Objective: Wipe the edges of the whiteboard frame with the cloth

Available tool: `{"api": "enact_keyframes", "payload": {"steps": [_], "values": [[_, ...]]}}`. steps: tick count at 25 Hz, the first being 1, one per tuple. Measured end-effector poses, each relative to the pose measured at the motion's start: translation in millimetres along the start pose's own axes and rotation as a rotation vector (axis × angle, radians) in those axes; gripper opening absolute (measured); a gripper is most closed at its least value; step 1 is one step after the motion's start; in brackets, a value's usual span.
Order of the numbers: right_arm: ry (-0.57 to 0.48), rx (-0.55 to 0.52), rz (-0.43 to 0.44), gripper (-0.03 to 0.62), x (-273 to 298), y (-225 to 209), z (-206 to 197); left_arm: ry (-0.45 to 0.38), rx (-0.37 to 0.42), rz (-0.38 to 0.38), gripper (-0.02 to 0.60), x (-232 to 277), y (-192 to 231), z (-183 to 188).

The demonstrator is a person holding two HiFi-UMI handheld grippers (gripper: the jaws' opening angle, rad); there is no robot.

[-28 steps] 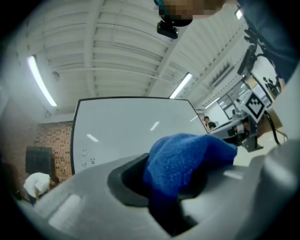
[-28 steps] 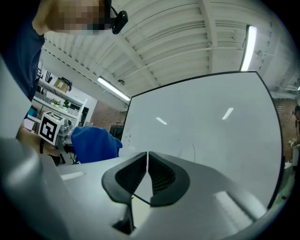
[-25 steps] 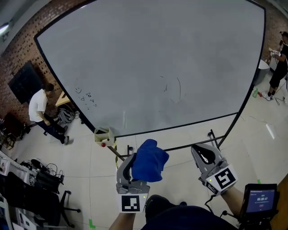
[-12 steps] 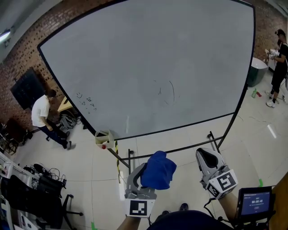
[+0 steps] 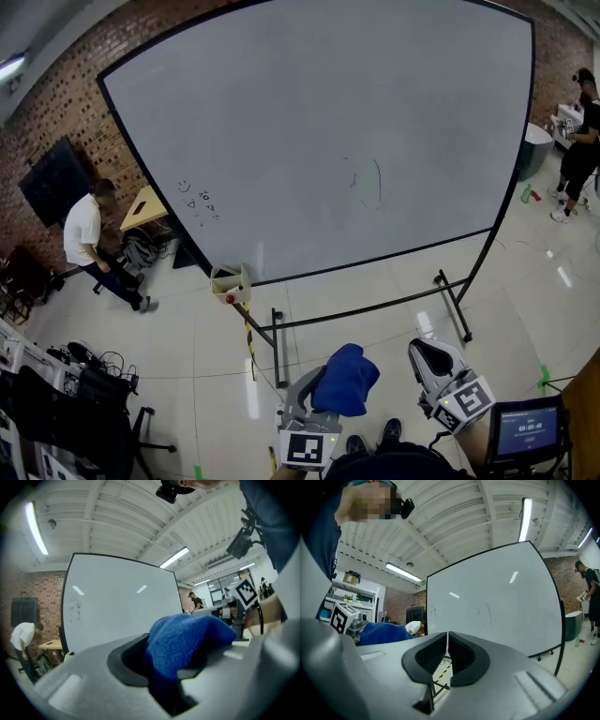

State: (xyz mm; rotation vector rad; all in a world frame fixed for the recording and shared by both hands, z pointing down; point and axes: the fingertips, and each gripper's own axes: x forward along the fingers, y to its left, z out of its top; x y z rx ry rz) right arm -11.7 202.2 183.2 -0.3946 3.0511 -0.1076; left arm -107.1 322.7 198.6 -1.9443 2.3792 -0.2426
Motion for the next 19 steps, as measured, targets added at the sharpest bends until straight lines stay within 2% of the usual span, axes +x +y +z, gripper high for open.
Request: {"api": "enact_keyframes", "payload": {"steps": [4, 11, 19], "values": [[0.046, 0.01, -0.023, 0.018, 4.0, -2.7, -10.6, 0.034, -0.042, -0.016, 0.1, 1.3, 0.2, -11.7], [0.028, -0.028, -0.004, 0.018, 6.4, -0.2, -10.6, 0.029, -0.028, 0.011, 0.1, 2.2, 3.2, -14.3], [0.027, -0.054, 0.006, 0.018, -1.1, -2.9, -13.5, 0.026, -0.044, 0.007, 0.1, 12.9, -4.8, -12.3]]}}
